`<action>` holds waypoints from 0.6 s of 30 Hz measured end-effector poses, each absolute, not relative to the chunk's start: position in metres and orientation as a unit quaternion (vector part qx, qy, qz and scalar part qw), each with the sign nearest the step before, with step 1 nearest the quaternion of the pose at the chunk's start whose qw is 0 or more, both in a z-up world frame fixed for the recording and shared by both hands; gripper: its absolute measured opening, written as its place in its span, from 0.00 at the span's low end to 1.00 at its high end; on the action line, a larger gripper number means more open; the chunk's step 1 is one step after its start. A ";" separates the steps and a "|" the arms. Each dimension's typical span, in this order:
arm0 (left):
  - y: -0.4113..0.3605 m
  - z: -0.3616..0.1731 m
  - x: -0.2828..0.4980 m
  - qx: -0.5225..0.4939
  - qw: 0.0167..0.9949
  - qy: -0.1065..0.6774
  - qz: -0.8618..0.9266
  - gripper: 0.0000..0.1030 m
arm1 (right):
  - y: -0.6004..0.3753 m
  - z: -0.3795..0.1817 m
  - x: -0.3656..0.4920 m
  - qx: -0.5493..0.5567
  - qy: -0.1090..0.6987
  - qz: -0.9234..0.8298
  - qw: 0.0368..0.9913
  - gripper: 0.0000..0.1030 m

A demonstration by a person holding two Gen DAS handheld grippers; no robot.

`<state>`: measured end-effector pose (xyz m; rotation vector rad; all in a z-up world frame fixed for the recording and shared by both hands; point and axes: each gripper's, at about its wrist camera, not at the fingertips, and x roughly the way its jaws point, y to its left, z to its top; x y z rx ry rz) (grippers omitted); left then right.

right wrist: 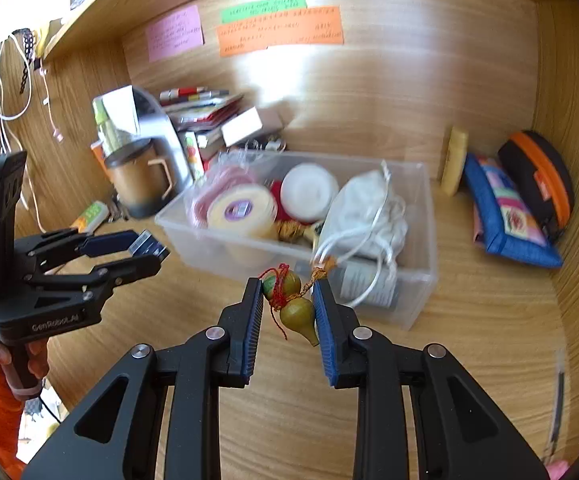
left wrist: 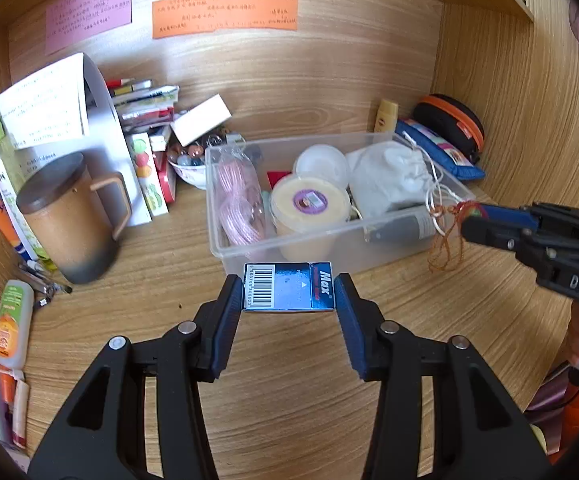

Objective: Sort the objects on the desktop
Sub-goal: 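Carry the card box and gourd charm over the clear box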

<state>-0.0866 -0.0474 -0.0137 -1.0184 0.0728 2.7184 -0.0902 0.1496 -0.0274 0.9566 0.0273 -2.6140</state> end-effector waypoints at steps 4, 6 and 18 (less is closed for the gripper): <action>-0.053 -0.005 -0.089 -0.338 0.115 0.022 0.934 0.45 | 0.149 -0.012 -0.096 0.320 0.020 -0.931 0.172 0.23; -0.055 0.000 -0.090 -0.332 0.113 0.019 0.936 0.45 | 0.148 -0.003 -0.099 0.307 0.030 -0.936 0.169 0.23; -0.064 0.019 -0.102 -0.312 0.108 0.014 0.944 0.45 | 0.140 0.022 -0.129 0.278 0.061 -0.945 0.160 0.23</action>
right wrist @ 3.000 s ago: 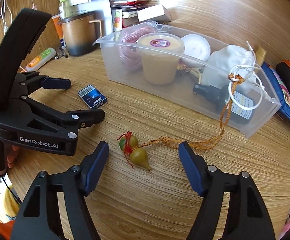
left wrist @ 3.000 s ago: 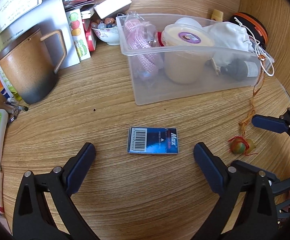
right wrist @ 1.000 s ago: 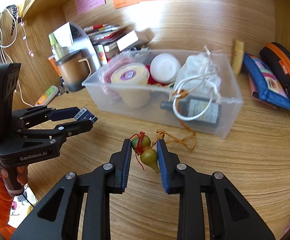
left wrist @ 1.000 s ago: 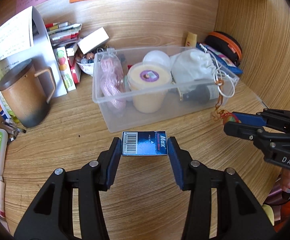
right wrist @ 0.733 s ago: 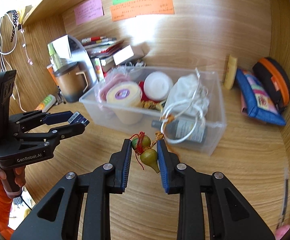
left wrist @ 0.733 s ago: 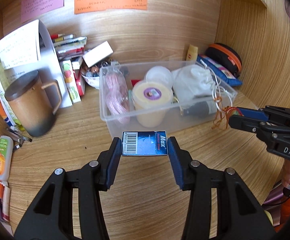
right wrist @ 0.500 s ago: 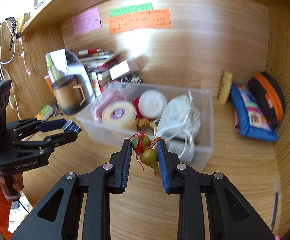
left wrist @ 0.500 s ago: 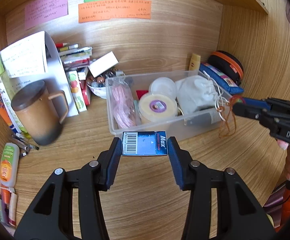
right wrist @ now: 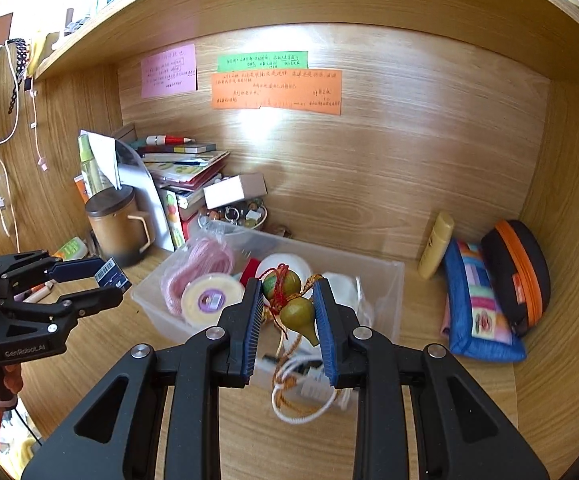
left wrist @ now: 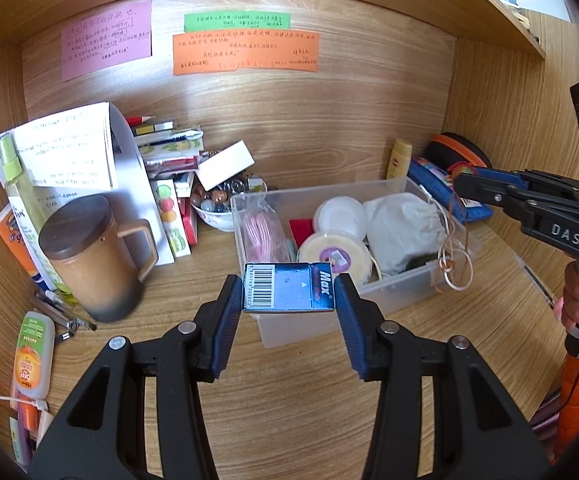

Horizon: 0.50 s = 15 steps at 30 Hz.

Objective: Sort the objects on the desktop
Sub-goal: 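Carry the card box and gourd charm over the clear box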

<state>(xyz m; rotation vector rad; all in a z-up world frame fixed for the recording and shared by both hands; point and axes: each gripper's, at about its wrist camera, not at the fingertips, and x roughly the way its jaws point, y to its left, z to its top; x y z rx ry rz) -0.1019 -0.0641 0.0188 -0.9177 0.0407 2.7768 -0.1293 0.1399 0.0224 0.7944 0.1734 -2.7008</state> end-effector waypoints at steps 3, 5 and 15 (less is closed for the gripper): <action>-0.065 0.021 -0.106 -0.310 0.109 0.012 0.944 0.45 | 0.136 0.025 -0.137 0.276 0.062 -0.945 0.161 0.23; -0.066 0.022 -0.110 -0.310 0.110 0.010 0.944 0.45 | 0.134 0.027 -0.143 0.275 0.061 -0.946 0.163 0.23; -0.067 0.023 -0.128 -0.312 0.112 0.005 0.944 0.45 | 0.129 0.029 -0.168 0.276 0.055 -0.946 0.161 0.23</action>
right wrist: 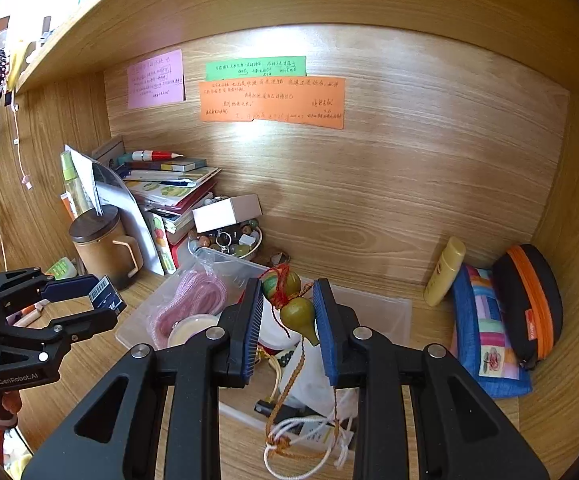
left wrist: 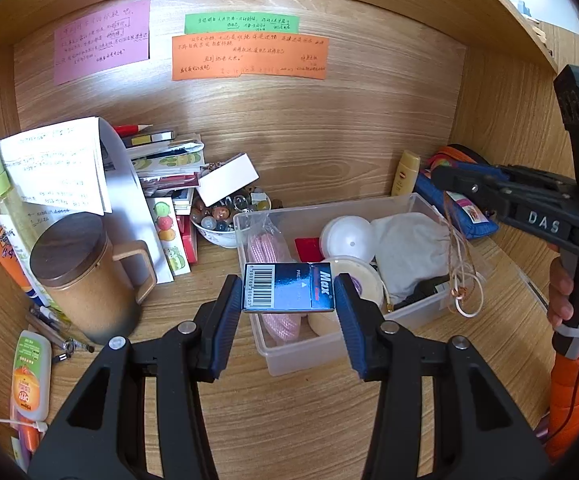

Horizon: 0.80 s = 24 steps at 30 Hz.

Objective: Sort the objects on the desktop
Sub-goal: 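Carry the card box and gourd charm over the clear box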

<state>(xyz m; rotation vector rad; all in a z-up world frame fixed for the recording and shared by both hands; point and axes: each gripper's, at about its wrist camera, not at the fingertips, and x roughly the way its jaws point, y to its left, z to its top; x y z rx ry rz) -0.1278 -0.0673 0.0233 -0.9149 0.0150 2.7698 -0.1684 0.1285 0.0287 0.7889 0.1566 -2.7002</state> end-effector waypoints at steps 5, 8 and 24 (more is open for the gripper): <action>-0.066 0.021 -0.137 -0.315 0.117 0.003 0.942 0.45 | 0.123 0.015 -0.179 0.294 0.053 -0.939 0.169 0.23; -0.064 0.018 -0.145 -0.320 0.121 -0.001 0.940 0.45 | 0.119 0.004 -0.184 0.306 0.052 -0.935 0.173 0.23; -0.046 0.003 -0.191 -0.343 0.138 -0.009 0.929 0.45 | 0.113 -0.036 -0.208 0.352 0.051 -0.915 0.189 0.23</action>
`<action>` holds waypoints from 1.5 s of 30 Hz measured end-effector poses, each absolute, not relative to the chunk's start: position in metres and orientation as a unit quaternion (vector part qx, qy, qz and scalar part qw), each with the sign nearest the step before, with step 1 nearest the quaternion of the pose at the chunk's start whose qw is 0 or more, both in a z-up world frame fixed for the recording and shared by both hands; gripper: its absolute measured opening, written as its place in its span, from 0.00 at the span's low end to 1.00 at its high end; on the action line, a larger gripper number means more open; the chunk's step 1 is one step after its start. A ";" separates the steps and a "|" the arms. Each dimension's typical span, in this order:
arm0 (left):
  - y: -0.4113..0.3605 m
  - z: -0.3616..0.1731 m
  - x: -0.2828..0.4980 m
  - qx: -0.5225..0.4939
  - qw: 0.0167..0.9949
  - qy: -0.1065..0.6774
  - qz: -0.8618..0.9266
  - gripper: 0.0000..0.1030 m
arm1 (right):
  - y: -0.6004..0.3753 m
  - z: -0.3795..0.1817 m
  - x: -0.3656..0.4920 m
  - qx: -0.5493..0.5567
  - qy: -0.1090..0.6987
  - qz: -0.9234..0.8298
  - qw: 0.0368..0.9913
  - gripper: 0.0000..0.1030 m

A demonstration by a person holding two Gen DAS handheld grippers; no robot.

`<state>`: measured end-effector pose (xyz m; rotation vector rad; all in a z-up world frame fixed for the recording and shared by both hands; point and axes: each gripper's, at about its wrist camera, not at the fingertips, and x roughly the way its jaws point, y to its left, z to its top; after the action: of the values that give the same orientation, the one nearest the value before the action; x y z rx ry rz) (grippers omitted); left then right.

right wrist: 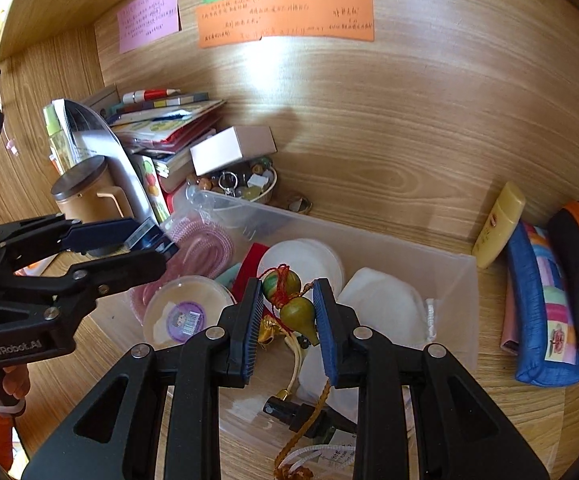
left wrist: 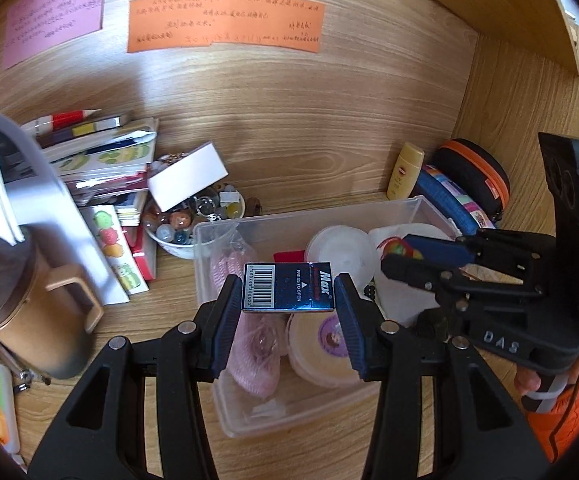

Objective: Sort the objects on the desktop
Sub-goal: 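Carry the card box and gourd charm over the clear box, then open the left gripper to drop the card box while the right gripper releases the charm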

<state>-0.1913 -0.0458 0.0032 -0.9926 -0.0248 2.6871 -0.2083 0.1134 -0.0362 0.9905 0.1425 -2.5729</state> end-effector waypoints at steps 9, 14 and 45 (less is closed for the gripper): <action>-0.040 -0.002 -0.214 -0.350 0.146 -0.017 0.925 0.45 | 0.114 -0.046 -0.218 0.368 0.052 -0.909 0.187 0.23; -0.037 -0.008 -0.221 -0.356 0.147 -0.018 0.923 0.45 | 0.113 -0.048 -0.220 0.372 0.054 -0.907 0.187 0.23; -0.039 -0.005 -0.219 -0.354 0.130 -0.011 0.926 0.59 | 0.121 -0.027 -0.211 0.335 0.048 -0.924 0.176 0.46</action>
<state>-0.2185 -0.0388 -0.0046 -1.0287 -0.0315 2.6899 -0.2108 0.1210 -0.0267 0.9491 0.1356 -2.6167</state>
